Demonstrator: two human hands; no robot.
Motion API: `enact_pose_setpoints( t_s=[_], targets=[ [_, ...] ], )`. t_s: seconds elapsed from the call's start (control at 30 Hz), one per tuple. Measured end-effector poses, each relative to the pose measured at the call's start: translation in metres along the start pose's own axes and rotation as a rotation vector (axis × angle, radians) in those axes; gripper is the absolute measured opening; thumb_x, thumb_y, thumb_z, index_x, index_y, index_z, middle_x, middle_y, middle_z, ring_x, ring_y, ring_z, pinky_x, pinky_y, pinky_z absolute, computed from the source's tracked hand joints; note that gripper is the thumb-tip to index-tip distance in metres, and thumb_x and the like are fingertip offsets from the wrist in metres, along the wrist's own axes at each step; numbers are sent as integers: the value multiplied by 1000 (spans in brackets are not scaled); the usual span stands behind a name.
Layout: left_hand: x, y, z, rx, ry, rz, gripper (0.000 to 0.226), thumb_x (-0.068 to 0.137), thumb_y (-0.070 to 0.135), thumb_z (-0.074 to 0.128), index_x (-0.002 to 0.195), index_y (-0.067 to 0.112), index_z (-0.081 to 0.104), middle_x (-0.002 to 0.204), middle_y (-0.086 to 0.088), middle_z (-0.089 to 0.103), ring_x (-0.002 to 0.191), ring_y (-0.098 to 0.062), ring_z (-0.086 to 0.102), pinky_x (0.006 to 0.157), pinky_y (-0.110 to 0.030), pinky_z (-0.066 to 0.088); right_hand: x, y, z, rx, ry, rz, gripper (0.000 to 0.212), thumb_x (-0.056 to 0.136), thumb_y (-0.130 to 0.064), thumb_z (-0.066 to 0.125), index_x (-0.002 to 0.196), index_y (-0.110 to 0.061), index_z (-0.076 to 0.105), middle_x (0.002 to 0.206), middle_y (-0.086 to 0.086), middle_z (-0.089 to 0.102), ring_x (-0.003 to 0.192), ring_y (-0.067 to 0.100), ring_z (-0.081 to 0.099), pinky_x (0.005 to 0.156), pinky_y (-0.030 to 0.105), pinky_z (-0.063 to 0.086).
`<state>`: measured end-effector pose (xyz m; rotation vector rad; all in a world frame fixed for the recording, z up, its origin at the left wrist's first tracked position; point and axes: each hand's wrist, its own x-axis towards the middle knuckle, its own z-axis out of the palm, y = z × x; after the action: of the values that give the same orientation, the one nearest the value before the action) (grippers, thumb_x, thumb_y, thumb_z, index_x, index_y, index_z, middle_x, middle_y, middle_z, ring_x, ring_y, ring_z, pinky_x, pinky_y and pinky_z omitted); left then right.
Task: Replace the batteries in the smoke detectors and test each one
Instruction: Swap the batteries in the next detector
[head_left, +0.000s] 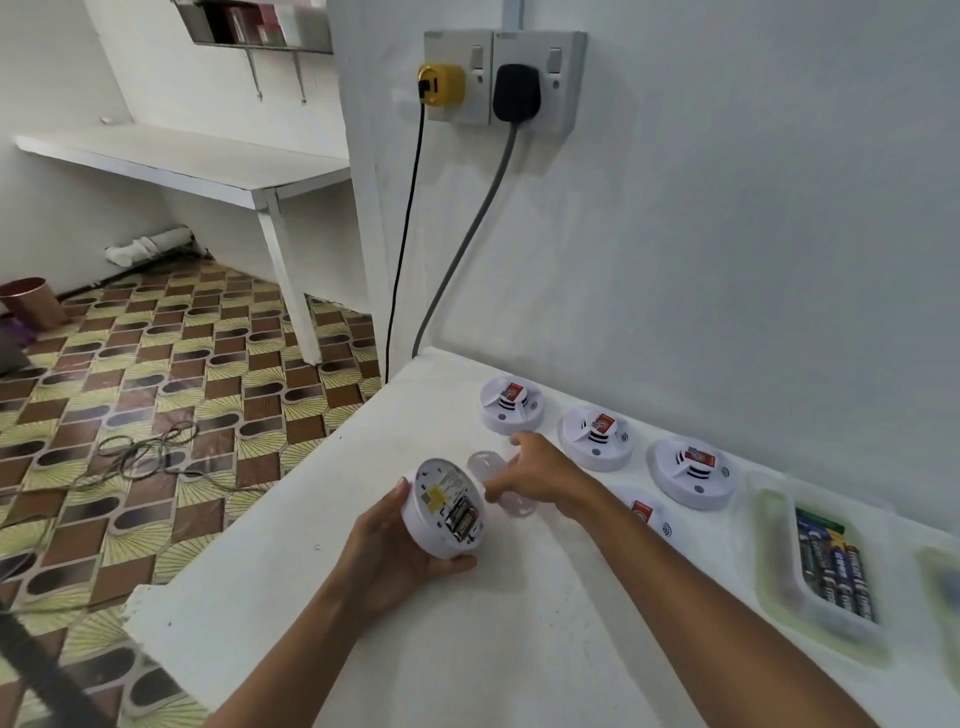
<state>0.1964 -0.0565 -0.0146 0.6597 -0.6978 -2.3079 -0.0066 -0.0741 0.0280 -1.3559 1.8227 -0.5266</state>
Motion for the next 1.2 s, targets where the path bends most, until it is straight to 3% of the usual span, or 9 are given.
enact_pose_setpoints(
  t_s=[0.13,0.33,0.6,0.87,1.2],
  targets=[
    [2,1,-4,-24,-60,-9,77,62,45,85,125,8,62,127,-29,57,106,-48,59,77,-55,57,-22,-16,3,215,-106,-185,56,66,-3,79,119,-8,60,100,3,60,90,17,58,74,30,52],
    [2,2,-4,-21,-52,-37,77,57,45,88,120,8,66,125,-26,60,104,-46,62,73,-54,58,-30,-22,21,17,-79,-325,59,66,-13,83,119,-13,59,103,-2,61,88,11,55,64,16,47],
    [4,2,-8,-94,-61,-53,80,64,44,85,131,8,57,132,-27,54,112,-47,56,76,-56,57,-27,-27,20,-22,-77,-335,59,62,-19,88,116,-13,63,100,0,63,92,15,58,71,19,49],
    [7,1,-9,-84,-72,-54,76,54,42,90,120,10,67,125,-25,60,103,-44,63,72,-54,58,-23,-32,17,-110,-99,-283,63,58,-24,91,113,-13,62,98,1,61,92,18,60,77,28,54],
    [5,1,-10,-78,-83,-64,74,57,41,89,120,12,67,127,-26,58,106,-45,62,72,-55,58,-20,-41,16,-125,-115,-259,54,65,-29,88,109,-8,66,93,3,62,90,18,62,78,31,53]
  ],
)
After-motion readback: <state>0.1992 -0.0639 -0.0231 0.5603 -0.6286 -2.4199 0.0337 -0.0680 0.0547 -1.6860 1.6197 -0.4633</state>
